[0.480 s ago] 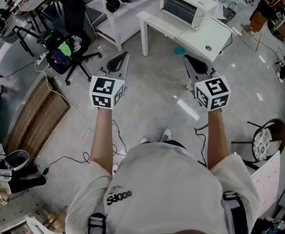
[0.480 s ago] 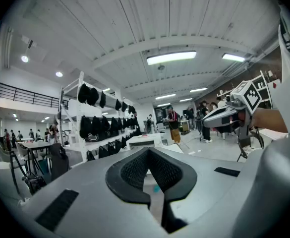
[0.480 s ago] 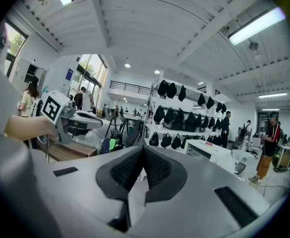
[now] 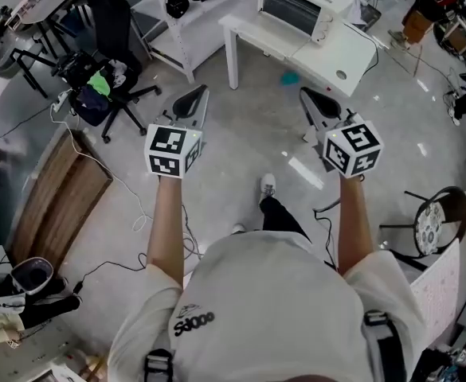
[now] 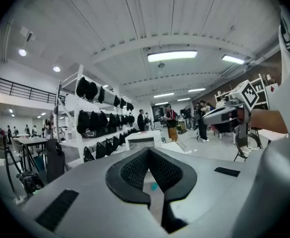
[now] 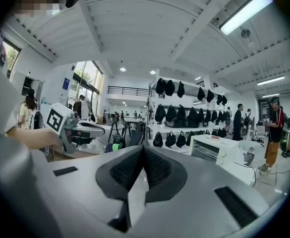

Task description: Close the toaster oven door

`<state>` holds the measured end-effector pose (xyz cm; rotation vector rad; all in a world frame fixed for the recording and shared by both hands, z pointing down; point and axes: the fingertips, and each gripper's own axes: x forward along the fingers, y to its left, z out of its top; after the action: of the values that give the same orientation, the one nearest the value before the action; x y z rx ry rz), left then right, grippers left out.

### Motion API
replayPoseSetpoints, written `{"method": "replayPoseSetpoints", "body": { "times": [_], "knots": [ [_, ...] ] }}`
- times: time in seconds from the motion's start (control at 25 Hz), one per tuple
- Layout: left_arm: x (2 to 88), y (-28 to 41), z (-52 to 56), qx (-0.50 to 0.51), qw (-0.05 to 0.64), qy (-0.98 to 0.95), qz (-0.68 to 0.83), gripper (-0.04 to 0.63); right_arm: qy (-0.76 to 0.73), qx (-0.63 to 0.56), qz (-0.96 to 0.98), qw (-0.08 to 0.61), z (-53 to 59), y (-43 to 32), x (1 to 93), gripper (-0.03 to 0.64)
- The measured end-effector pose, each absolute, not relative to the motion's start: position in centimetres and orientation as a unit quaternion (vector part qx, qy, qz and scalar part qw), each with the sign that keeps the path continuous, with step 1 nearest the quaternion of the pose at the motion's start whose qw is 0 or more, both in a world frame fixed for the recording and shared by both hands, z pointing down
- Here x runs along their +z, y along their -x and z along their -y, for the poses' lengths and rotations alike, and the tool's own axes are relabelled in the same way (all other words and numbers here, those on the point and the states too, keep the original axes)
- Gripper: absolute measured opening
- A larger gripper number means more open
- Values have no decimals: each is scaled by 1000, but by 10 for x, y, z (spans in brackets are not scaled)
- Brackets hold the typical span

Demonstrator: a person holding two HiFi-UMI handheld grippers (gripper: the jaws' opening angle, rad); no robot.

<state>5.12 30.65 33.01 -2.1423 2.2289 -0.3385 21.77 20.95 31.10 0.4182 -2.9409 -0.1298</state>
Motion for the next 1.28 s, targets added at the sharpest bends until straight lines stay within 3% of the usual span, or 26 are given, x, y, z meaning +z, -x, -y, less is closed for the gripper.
{"method": "replayPoseSetpoints", "body": {
  "times": [0.28,0.64,1.28],
  "knots": [
    [340,-11,-244,-123,20,687,-716,15,-141,-48,986,79,-143,-170,324,8],
    [334,75,-83,-130,11,679,-723,15,-122,-69,985,104,17,-77,329,8],
    [365,152,149,-113,-57,699,-704,16,-142,-8,981,133,221,-18,358,8]
  ]
}}
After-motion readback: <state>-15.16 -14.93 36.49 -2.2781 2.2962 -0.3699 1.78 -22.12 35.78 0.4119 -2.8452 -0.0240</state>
